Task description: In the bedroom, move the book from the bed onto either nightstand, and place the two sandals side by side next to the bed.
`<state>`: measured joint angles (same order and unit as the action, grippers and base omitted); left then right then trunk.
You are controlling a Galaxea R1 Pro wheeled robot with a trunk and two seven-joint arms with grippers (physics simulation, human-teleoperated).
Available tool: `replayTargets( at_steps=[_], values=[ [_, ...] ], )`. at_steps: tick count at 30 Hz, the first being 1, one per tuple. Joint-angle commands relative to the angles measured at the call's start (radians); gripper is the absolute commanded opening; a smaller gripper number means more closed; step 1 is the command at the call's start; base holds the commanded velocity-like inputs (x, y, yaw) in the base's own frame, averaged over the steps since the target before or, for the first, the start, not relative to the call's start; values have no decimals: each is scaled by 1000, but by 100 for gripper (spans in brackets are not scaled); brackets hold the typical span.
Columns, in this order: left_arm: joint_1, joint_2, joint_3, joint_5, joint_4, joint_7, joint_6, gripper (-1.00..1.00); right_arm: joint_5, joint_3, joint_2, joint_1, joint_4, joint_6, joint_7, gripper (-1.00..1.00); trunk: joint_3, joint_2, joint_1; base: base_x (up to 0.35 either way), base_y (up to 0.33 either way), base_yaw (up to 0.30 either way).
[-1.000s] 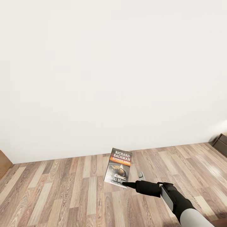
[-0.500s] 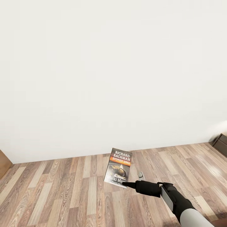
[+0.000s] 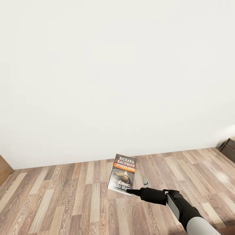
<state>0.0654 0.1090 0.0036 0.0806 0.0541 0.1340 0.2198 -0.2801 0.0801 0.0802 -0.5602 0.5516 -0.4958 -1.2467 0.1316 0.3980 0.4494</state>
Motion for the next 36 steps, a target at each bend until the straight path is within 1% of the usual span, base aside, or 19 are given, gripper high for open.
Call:
replayTargets(
  at_steps=[1, 30, 36],
  values=[
    [1, 0, -1, 8, -1, -1, 4, 100, -10, 6, 1, -1, 0, -9, 2, -100, 2, 2, 1, 0, 0, 0],
    [1, 0, -1, 8, -1, -1, 4, 100, -10, 6, 1, 1, 1, -8, 1, -100, 2, 2, 1, 0, 0, 0],
    [1, 0, -1, 8, 0, -1, 4, 100, -8, 6, 1, 1, 1, -9, 2, -100, 4, 2, 1, 0, 0, 89]
  ],
)
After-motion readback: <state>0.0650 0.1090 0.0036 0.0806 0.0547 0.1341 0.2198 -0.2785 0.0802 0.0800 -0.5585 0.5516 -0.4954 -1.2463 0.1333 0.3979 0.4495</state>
